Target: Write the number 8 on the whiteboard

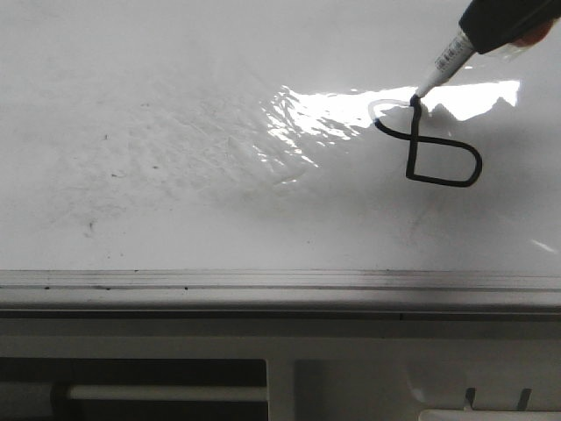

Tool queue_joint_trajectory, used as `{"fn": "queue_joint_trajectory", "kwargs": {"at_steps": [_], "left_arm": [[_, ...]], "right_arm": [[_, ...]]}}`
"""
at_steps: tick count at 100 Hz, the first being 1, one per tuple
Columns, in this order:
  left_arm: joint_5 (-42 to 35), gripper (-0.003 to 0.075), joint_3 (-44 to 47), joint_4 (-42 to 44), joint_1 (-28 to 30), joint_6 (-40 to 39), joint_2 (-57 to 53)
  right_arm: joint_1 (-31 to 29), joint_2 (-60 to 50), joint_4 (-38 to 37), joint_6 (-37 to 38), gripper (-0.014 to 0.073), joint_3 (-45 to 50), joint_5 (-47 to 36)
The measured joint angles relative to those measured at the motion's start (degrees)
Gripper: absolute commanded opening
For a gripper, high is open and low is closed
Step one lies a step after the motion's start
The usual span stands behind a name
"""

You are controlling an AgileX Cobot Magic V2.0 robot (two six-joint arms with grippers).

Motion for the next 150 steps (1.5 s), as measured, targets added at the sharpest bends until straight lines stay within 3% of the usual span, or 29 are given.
{"fn": "queue_joint_trajectory", "kwargs": {"at_steps": [16, 23, 34, 42, 53, 67, 90, 121, 131, 148, 150], "left_arm": [[1.18, -0.0001, 0.0, 0.0, 0.0, 0.0, 0.0], [3.02, 0.009, 0.0, 0.12, 0.0, 0.0, 0.54], [6.36, 0.0307, 0.0, 0.2, 0.0, 0.0, 4.13], [7.73, 0.0361, -0.12, 0.2, 0.0, 0.0, 8.36], [9.74, 0.0356, -2.09, 0.2, -0.38, 3.1, 13.89], [12.69, 0.0356, -6.29, -1.09, -3.88, 10.55, 21.4], [13.64, 0.0356, -13.0, -1.72, -9.47, 13.25, 32.55], [13.64, 0.0346, -17.45, -2.36, -9.86, 13.47, 37.24], [13.64, 0.0275, -18.14, -3.26, -9.86, 13.47, 37.95], [13.64, -0.0023, -18.35, -3.85, -9.96, 13.57, 38.9], [13.79, -0.0018, -18.35, -3.85, -9.96, 13.57, 38.88]], "right_arm": [[1.02, -3.58, 5.31, -1.93, -0.0046, -1.89, 0.52], [2.58, -6.15, 8.28, -5.26, -0.0054, -2.82, 0.52], [5.45, -8.45, 13.8, -11.39, -0.0071, -3.27, 2.12], [7.6, -8.74, 19.27, -18.41, -0.0071, -3.27, 5.2], [10.0, -7.14, 26.45, -28.89, -0.0071, -3.27, 8.77], [12.75, -4.65, 30.53, -36.8, -0.0071, -3.27, 9.08], [15.96, -2.83, 31.05, -40.4, -0.0071, -3.27, 6.37], [17.33, -2.83, 31.43, -41.06, -0.0071, -3.27, 4.72], [17.33, -2.83, 31.48, -41.05, -0.0071, -3.27, 4.16], [17.33, -2.83, 31.56, -41.09, -0.0071, -3.27, 4.13], [17.33, -2.83, 31.56, -41.09, -0.0071, -3.27, 4.13]]}}
